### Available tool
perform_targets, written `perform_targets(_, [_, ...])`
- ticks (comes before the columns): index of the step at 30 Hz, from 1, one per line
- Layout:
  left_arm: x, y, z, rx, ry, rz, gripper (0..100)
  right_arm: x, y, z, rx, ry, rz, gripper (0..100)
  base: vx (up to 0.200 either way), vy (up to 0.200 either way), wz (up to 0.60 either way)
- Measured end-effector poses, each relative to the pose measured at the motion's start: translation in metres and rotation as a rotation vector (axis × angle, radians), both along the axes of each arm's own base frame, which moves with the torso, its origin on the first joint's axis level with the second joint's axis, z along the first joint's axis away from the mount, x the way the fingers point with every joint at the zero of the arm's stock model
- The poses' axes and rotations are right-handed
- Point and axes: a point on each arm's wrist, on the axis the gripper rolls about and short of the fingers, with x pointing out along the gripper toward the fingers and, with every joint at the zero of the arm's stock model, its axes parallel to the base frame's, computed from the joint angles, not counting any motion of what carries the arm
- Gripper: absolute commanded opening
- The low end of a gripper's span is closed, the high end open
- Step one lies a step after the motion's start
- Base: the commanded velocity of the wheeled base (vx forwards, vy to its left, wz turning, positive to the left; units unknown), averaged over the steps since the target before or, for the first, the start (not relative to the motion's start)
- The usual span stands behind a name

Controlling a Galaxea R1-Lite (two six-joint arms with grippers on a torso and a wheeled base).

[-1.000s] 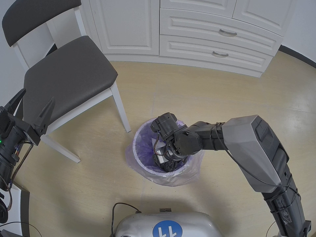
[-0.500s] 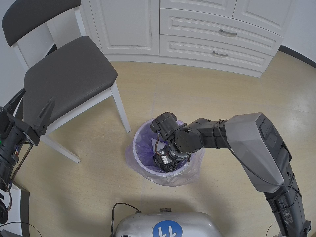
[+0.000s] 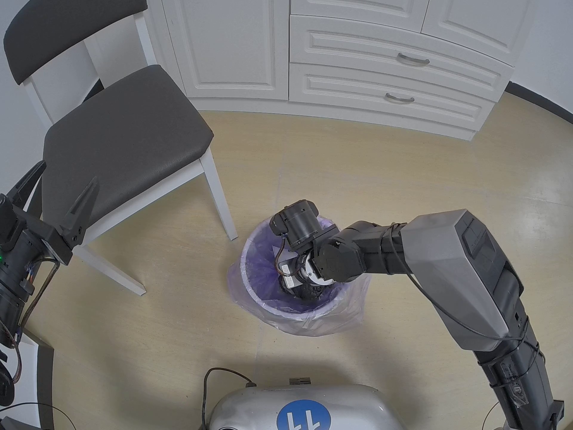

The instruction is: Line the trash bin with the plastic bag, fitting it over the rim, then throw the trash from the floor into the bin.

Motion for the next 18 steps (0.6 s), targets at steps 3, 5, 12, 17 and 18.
perform_targets(3, [0.0, 0.0, 0.0, 0.0, 0.0, 0.0, 100, 0.004, 0.003, -0.002, 0.032, -0.037, 0.0, 0, 0.0, 0.0, 0.0])
perform_targets(5, [0.0, 0.0, 0.0, 0.0, 0.0, 0.0, 100, 0.005, 0.005, -0.005, 0.038, -0.045, 0.0, 0, 0.0, 0.0, 0.0])
perform_targets(12, [0.0, 0.0, 0.0, 0.001, 0.002, 0.0, 100, 0.01, 0.007, -0.017, 0.055, -0.061, -0.001, 0, 0.0, 0.0, 0.0])
perform_targets(17, [0.0, 0.0, -0.001, 0.001, 0.003, 0.0, 100, 0.011, 0.007, -0.023, 0.049, -0.054, -0.002, 0, 0.0, 0.0, 0.0])
perform_targets(18, [0.0, 0.0, -0.001, 0.002, 0.003, 0.0, 100, 0.011, 0.007, -0.023, 0.047, -0.053, -0.002, 0, 0.0, 0.0, 0.0])
